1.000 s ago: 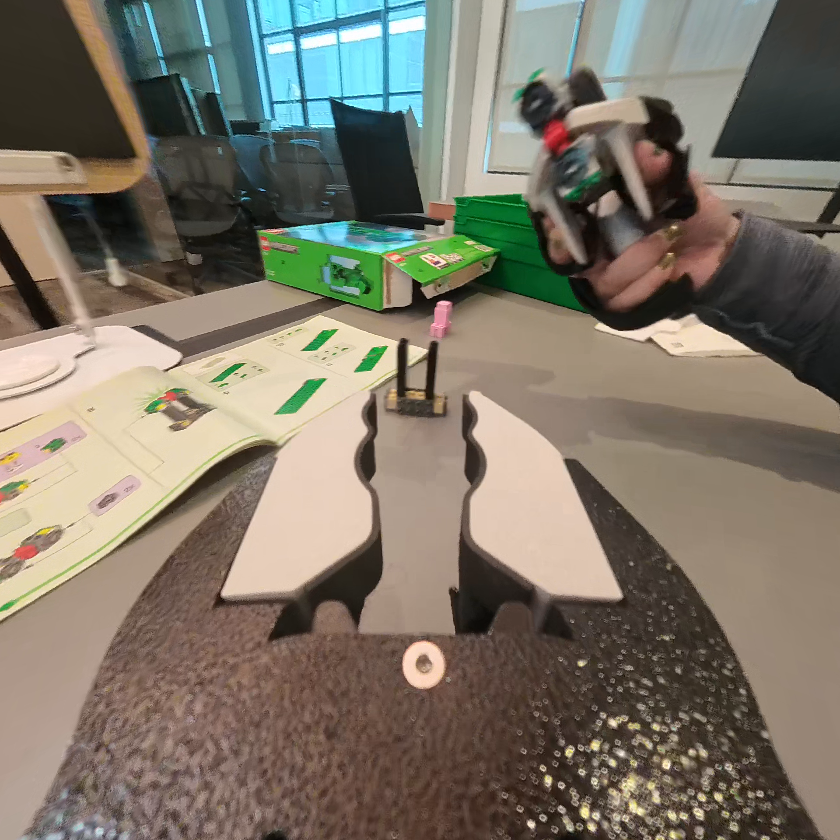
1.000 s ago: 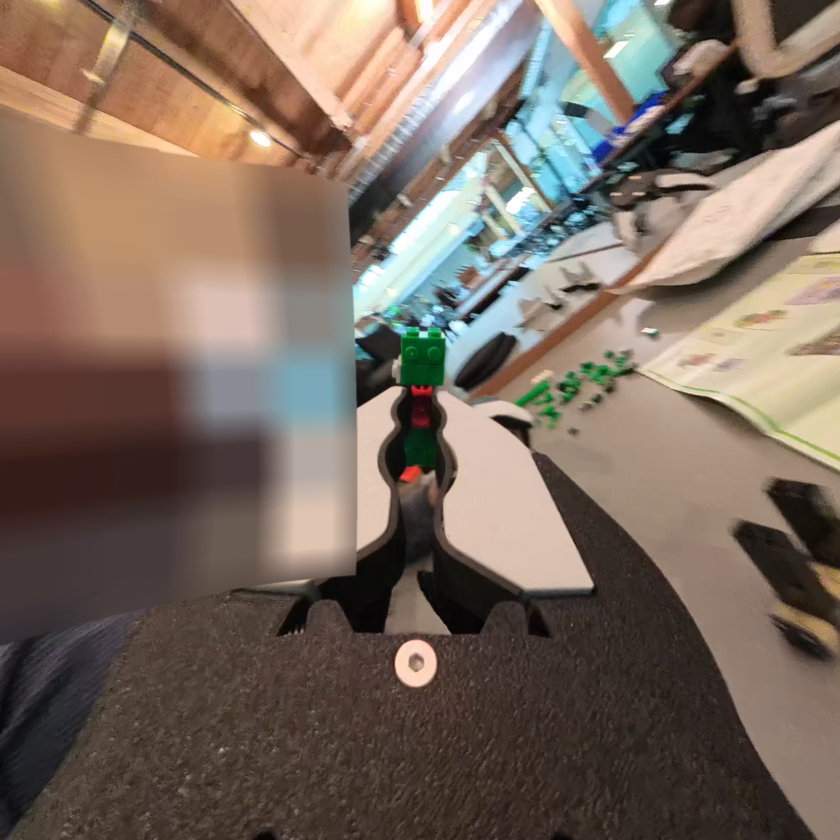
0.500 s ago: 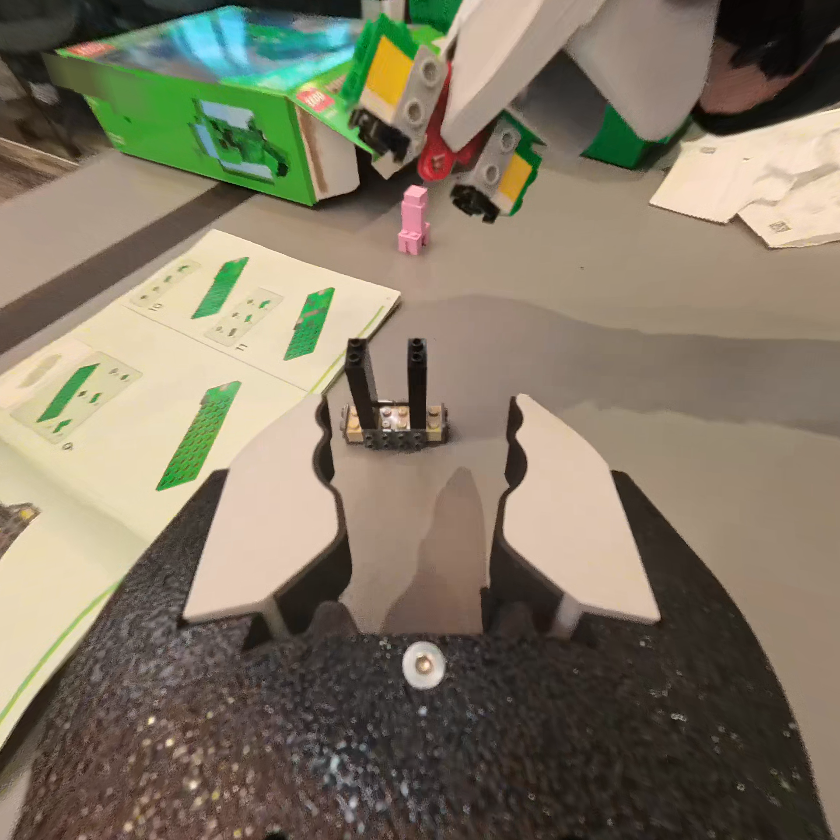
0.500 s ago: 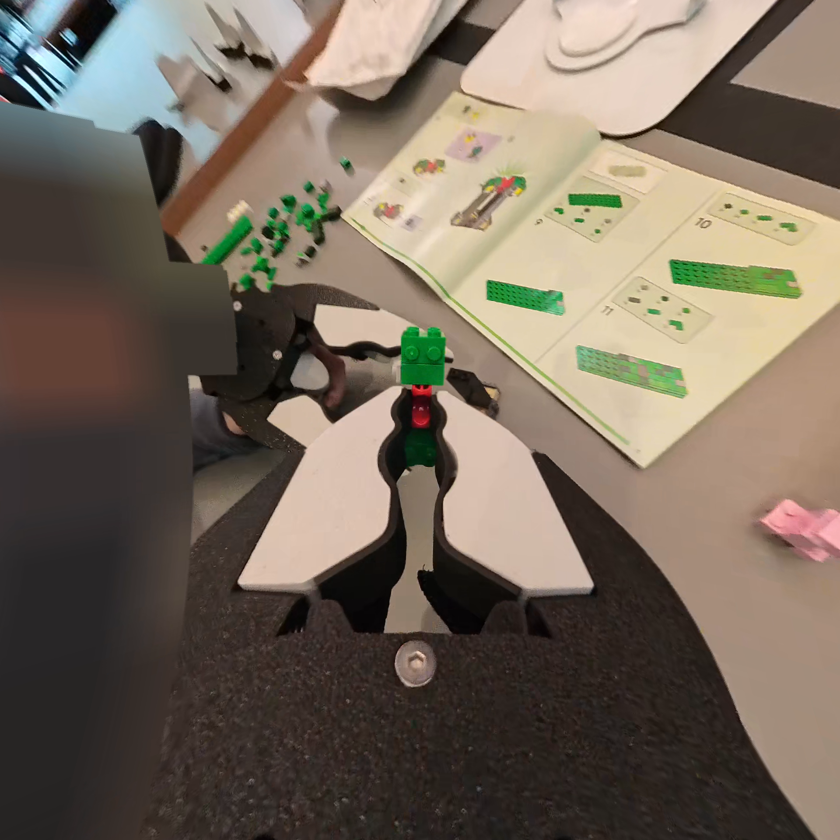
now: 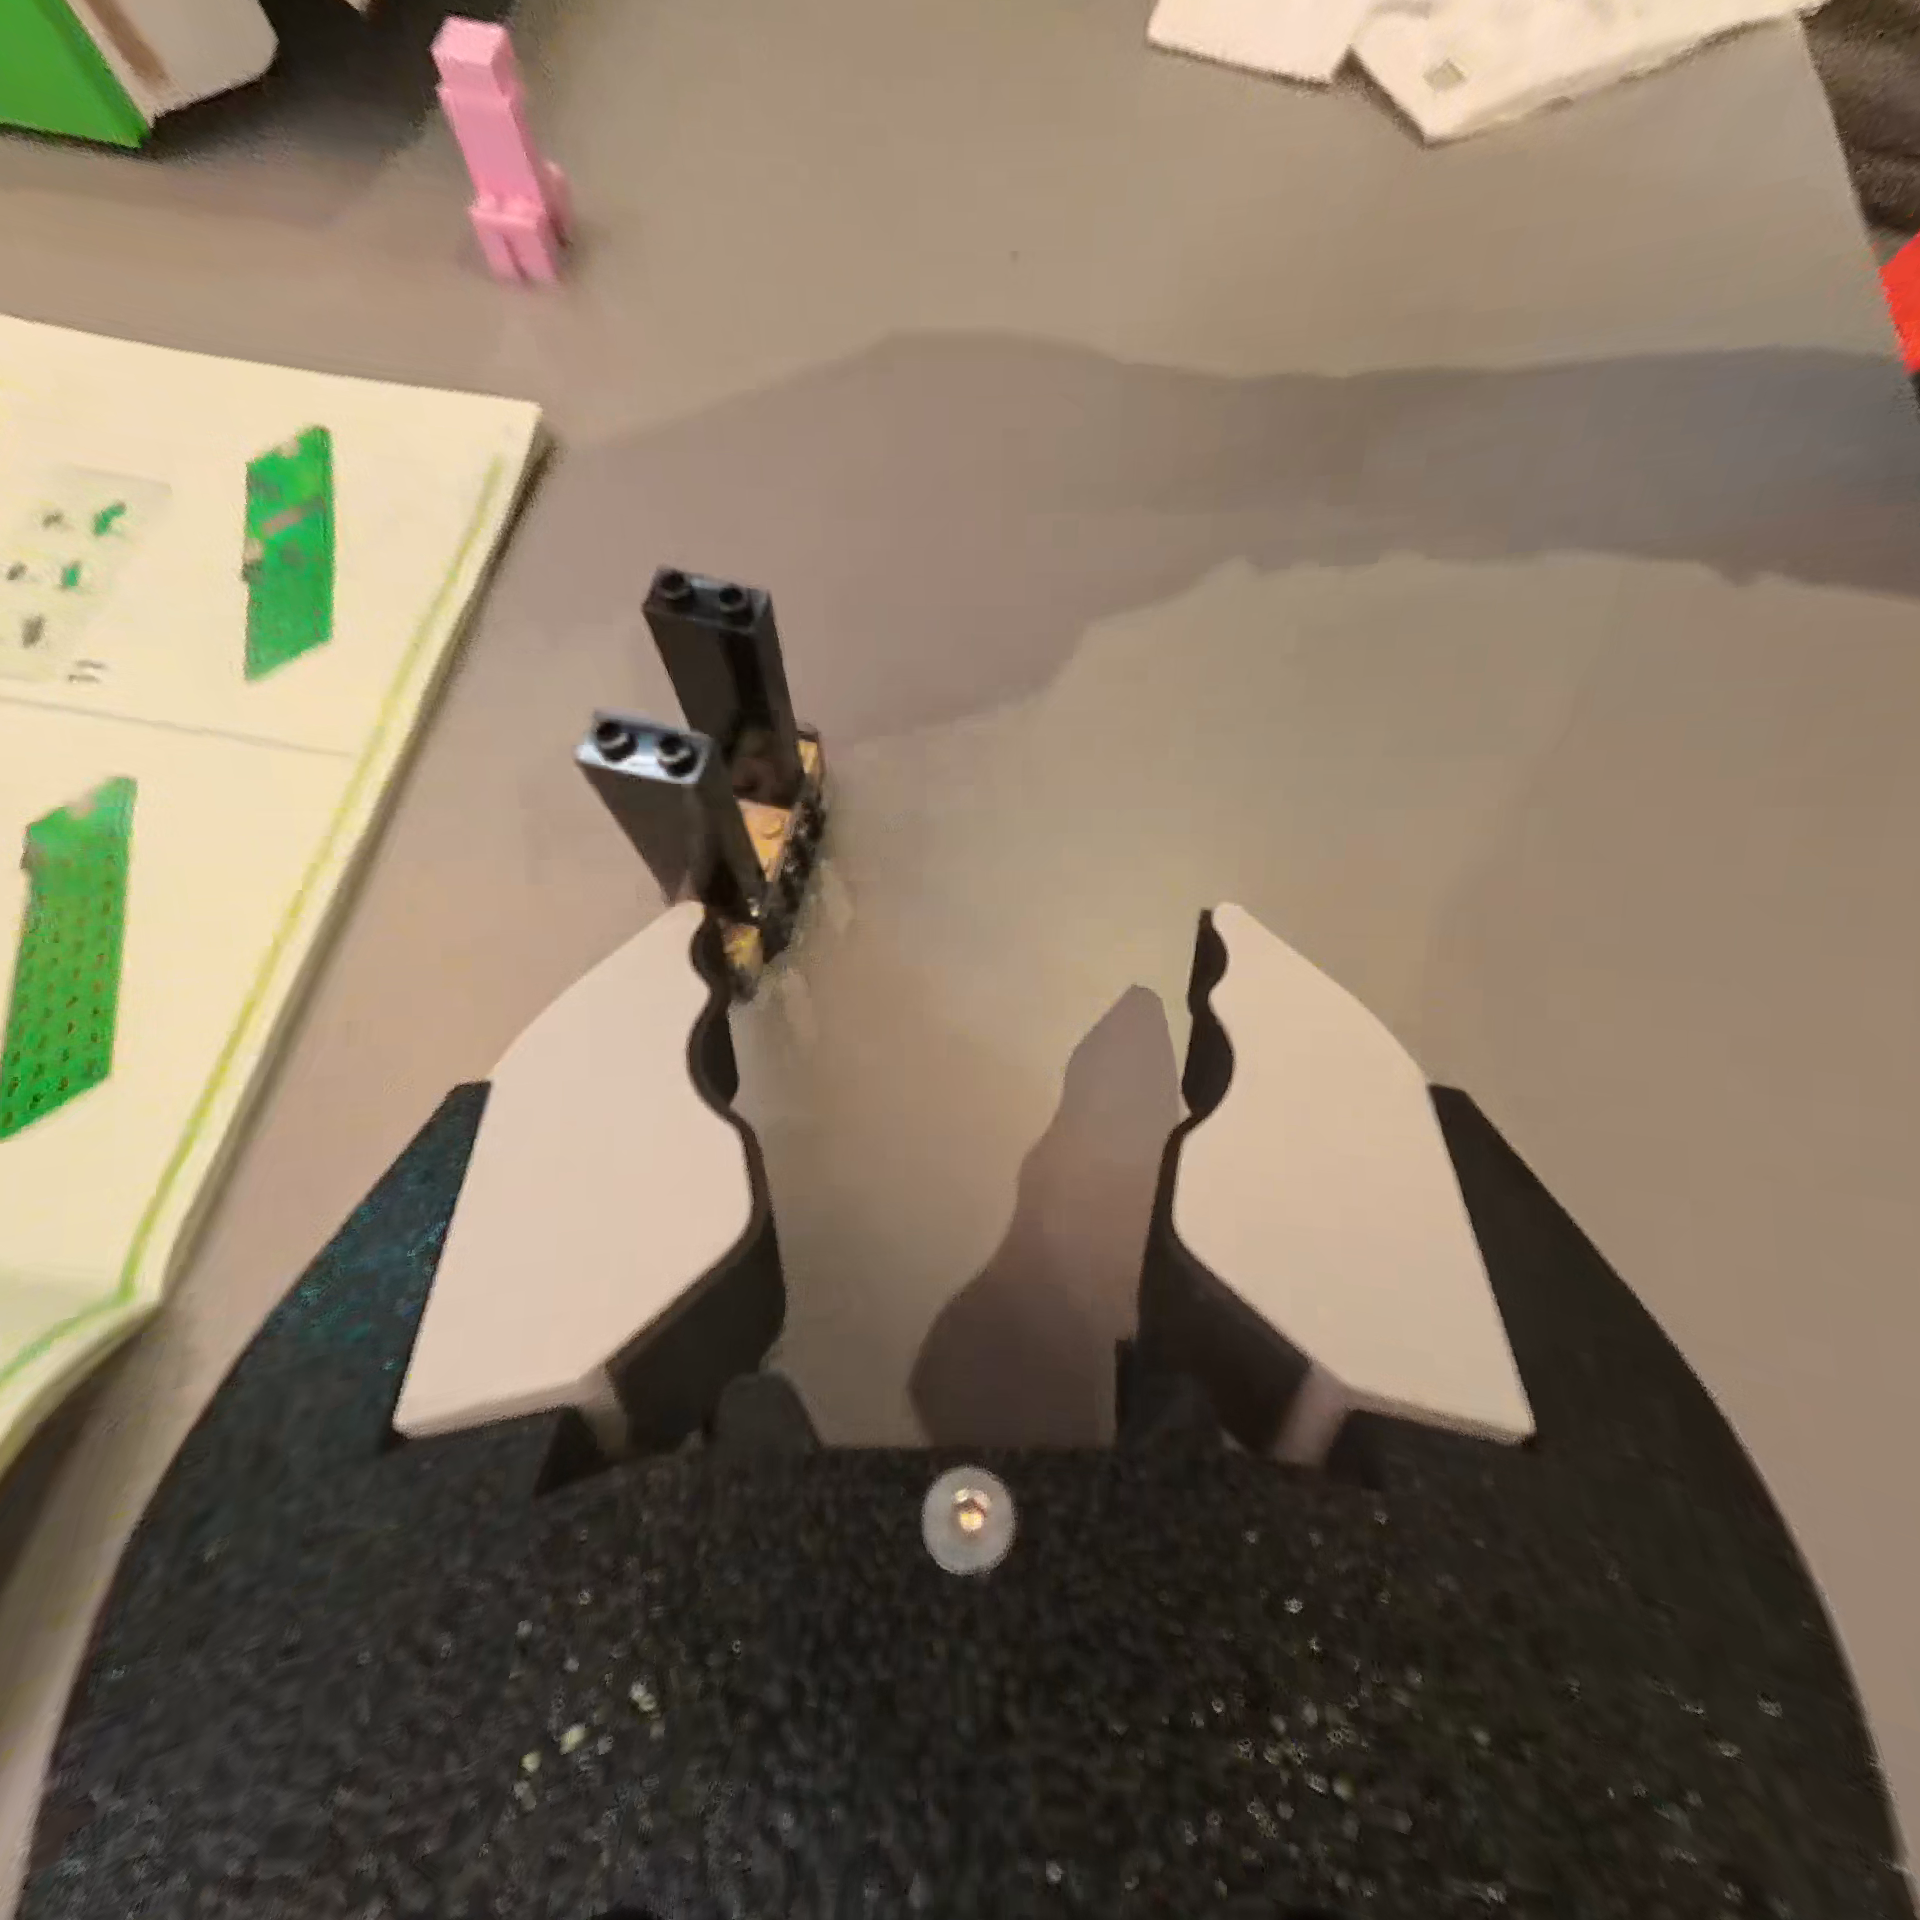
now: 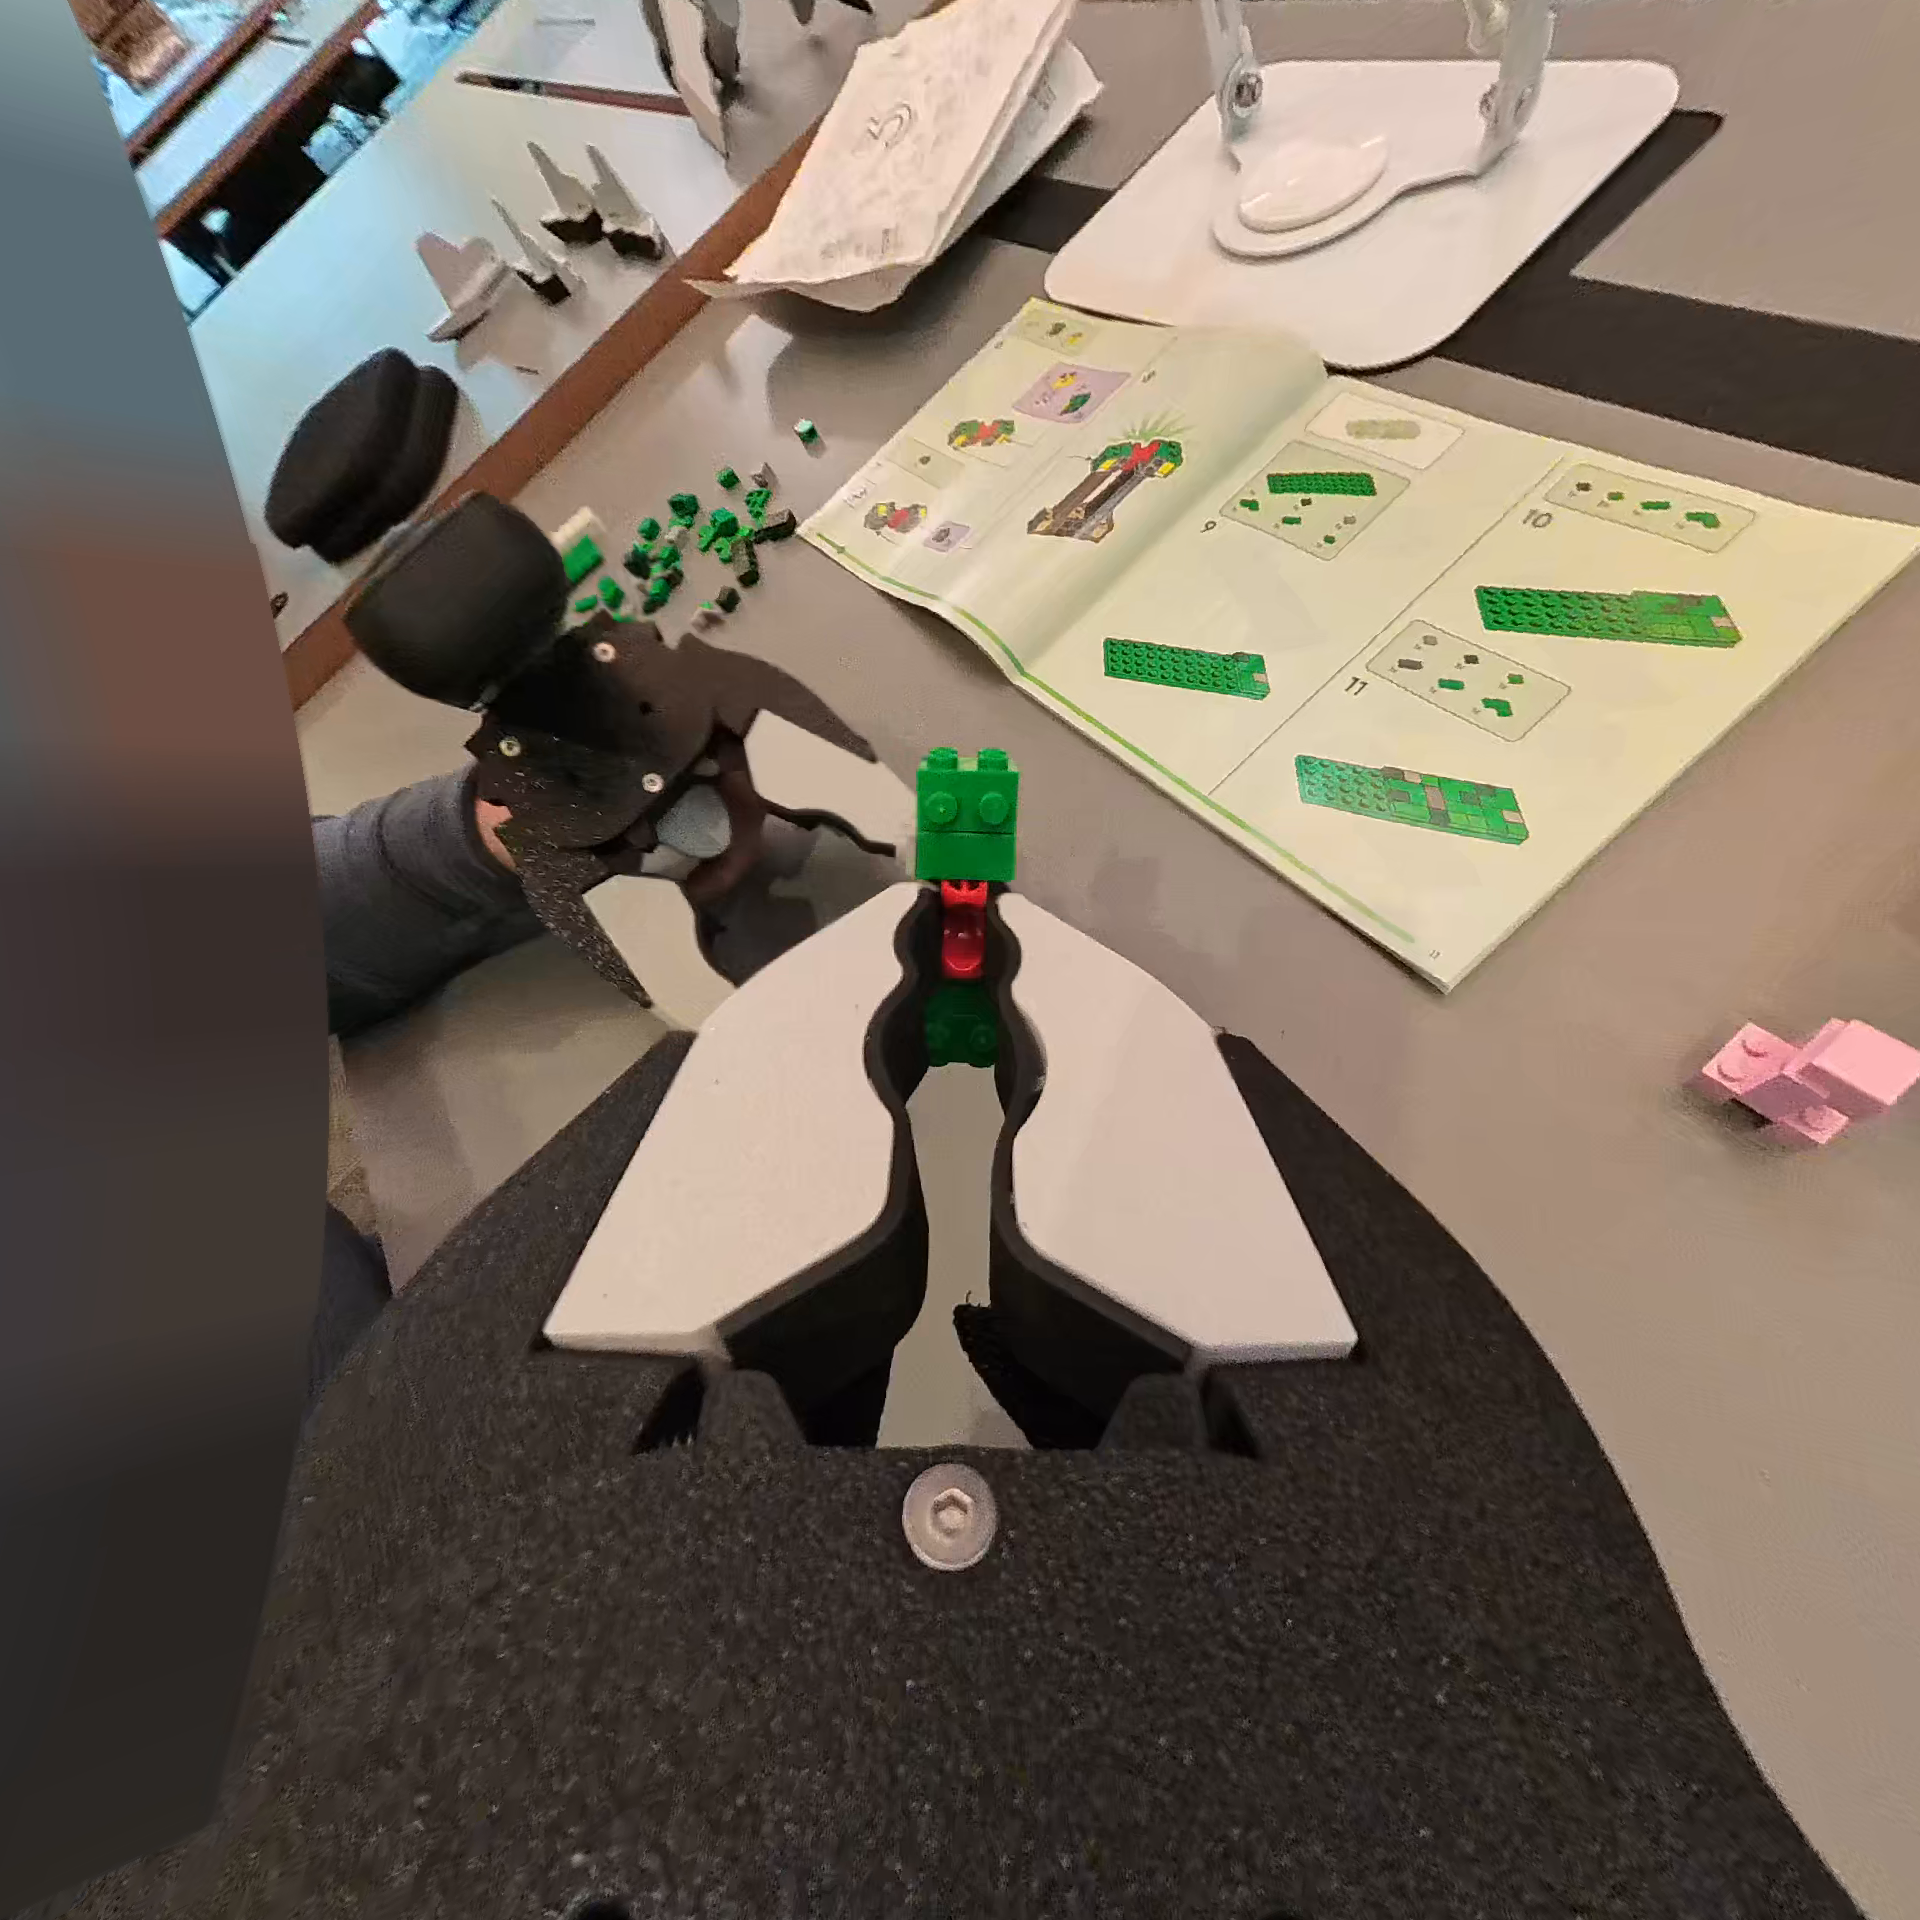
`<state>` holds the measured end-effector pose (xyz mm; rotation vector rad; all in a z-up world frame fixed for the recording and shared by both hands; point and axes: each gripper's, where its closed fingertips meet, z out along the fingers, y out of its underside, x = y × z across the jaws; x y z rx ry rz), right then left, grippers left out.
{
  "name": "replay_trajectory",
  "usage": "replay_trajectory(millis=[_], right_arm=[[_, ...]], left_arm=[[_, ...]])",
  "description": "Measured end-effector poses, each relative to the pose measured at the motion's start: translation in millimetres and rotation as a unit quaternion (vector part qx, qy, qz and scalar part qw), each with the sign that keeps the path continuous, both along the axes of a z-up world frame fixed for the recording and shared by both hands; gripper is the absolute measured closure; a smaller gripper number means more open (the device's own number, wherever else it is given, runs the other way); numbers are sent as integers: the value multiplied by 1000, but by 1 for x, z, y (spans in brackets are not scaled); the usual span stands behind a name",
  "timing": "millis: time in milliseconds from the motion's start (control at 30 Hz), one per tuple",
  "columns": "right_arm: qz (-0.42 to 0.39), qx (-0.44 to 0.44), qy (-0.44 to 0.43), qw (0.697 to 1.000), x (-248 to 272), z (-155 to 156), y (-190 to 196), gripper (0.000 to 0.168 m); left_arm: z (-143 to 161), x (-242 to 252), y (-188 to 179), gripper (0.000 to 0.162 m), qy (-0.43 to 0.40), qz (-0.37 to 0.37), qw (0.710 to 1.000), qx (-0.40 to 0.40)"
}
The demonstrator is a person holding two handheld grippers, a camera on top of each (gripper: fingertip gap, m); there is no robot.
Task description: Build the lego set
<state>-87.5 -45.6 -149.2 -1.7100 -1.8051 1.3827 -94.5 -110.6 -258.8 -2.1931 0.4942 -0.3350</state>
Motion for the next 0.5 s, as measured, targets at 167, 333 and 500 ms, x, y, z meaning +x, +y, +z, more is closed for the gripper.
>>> replay_trajectory(millis=[167, 333, 500], right_arm=[[42, 36, 36, 998, 9, -5, -4, 161], [125, 109, 63, 984, 11, -8, -25, 161], [162, 172, 36, 971, 2, -16, -31, 161]], left_arm=[[7, -22, -3, 80, 70, 39, 996, 45], [-7, -28, 8, 94, 76, 21, 997, 12], [-15, -26, 11, 113, 65, 21, 998, -14]])
